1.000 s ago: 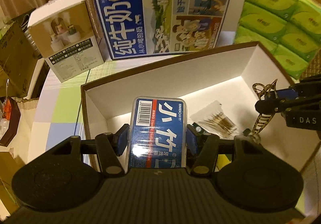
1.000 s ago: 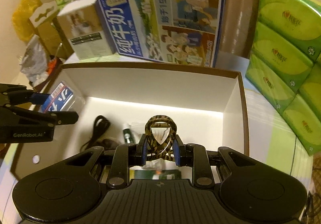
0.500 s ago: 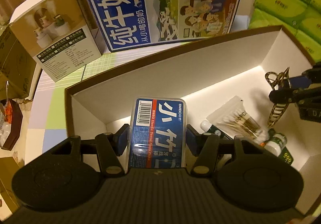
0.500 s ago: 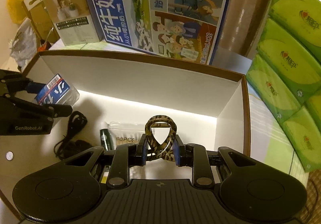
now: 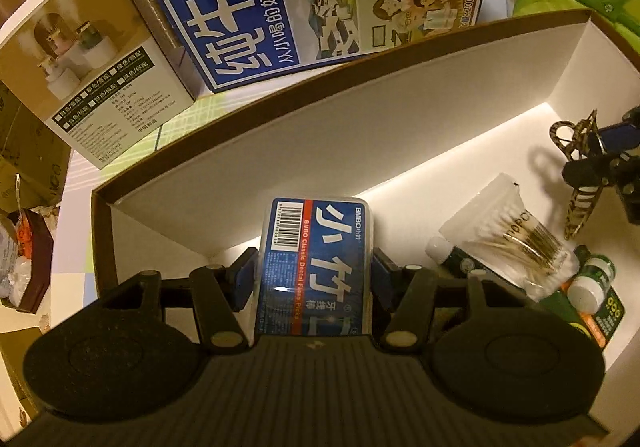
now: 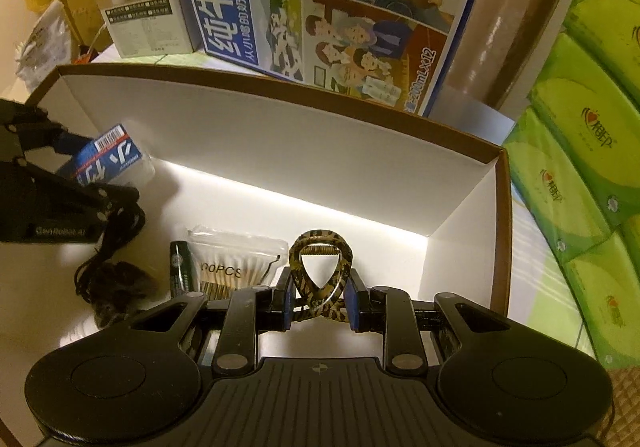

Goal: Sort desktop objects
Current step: 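Open both grippers to drop the toothpick box and keychain into the box, then withdraw both tools from the box toward the remaining items on the table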

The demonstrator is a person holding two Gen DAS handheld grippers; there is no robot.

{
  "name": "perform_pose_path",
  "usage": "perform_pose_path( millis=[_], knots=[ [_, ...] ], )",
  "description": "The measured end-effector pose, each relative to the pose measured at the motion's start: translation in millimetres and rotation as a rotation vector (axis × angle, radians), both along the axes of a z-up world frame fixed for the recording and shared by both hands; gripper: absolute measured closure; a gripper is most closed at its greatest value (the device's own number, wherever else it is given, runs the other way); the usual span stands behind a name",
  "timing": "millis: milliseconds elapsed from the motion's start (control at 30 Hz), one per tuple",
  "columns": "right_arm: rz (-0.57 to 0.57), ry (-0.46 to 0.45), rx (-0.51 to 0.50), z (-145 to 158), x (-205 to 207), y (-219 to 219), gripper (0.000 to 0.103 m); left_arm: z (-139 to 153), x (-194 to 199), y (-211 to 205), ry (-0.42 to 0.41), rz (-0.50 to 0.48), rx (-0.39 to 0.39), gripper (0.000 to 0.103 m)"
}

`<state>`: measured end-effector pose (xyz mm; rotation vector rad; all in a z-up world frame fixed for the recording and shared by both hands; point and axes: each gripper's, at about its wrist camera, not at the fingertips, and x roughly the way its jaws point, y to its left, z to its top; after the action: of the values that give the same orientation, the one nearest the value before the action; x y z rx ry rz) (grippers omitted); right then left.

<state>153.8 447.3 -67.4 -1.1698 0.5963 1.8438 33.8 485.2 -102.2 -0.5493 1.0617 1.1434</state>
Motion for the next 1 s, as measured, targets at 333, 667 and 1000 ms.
perform_pose_path(
  millis=[333, 667, 1000],
  knots=[
    [0.048, -0.01, -0.007, -4.6, -1.6, 0.2, 0.08, -1.4, -0.5, 1.3, -0.013, 0.007, 0.003, 0.038],
    [0.16, 0.035, 0.041, 6.1, -2.5, -20.8, 0.031, 9.0, 6.0, -15.3, -0.026, -0.052, 0.025, 0.022],
    [0.193, 0.08, 0.041, 23.5, 3.8, -48.5, 0.002, 30.6, 0.4, -38.1, -0.075, -0.054, 0.039, 0.009]
  ],
)
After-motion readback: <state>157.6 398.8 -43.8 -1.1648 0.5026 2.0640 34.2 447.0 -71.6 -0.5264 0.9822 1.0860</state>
